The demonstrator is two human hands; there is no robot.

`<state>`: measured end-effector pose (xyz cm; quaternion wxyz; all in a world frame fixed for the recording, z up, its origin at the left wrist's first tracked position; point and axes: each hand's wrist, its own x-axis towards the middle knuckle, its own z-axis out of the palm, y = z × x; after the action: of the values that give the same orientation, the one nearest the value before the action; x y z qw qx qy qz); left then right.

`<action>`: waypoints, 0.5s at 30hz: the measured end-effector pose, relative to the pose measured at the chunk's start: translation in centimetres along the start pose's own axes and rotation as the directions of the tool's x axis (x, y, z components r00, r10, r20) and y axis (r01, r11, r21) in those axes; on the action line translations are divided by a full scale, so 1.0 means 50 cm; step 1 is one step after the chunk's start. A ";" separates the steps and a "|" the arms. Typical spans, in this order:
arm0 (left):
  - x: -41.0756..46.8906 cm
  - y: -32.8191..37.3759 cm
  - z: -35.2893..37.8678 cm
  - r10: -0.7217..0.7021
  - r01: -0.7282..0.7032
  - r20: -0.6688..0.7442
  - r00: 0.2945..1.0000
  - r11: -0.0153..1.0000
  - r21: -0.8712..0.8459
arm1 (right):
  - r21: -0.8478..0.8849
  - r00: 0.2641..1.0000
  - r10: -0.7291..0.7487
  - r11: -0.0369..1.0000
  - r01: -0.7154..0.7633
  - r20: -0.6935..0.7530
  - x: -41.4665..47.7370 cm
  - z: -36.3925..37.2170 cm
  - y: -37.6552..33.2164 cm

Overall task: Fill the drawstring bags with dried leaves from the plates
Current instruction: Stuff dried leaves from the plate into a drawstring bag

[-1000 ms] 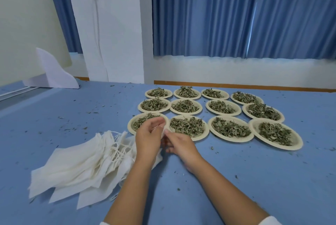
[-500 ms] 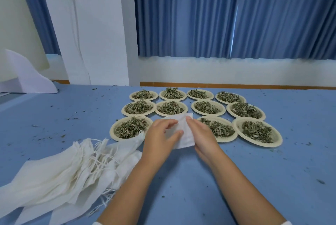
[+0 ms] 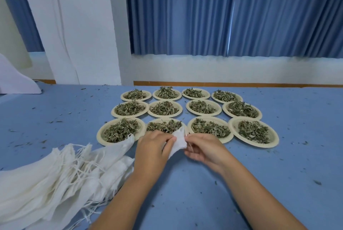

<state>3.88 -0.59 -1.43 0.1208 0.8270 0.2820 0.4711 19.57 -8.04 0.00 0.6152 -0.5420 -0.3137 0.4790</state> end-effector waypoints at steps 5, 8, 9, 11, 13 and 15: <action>-0.004 0.002 0.000 0.040 -0.040 -0.004 0.999 0.999 0.019 | 0.110 0.998 0.055 0.992 -0.059 0.031 -0.008 0.011 -0.005; -0.006 0.001 -0.001 0.040 -0.039 -0.015 0.999 0.999 0.033 | 0.061 0.999 0.017 0.998 -0.020 0.050 -0.011 0.012 -0.003; -0.007 0.003 -0.002 0.038 -0.037 -0.019 0.999 0.999 0.032 | 0.041 0.999 0.005 0.999 -0.007 0.045 -0.013 0.014 -0.001; -0.008 0.010 -0.004 0.034 -0.033 -0.041 0.999 0.999 0.031 | 0.027 1.000 -0.007 1.000 0.007 -0.007 -0.012 0.015 0.002; -0.007 0.013 -0.008 0.019 -0.016 -0.074 0.997 0.999 0.038 | -0.023 0.995 -0.012 1.000 0.010 -0.101 -0.010 0.013 0.003; -0.005 0.011 -0.013 0.013 -0.009 -0.088 0.996 0.999 0.051 | -0.107 0.979 -0.028 0.994 0.007 -0.201 -0.007 0.008 0.003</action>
<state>3.44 -1.24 -1.02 0.0848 0.8098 0.2942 0.5005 19.03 -8.23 -0.01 0.6184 -0.6169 -0.2795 0.3987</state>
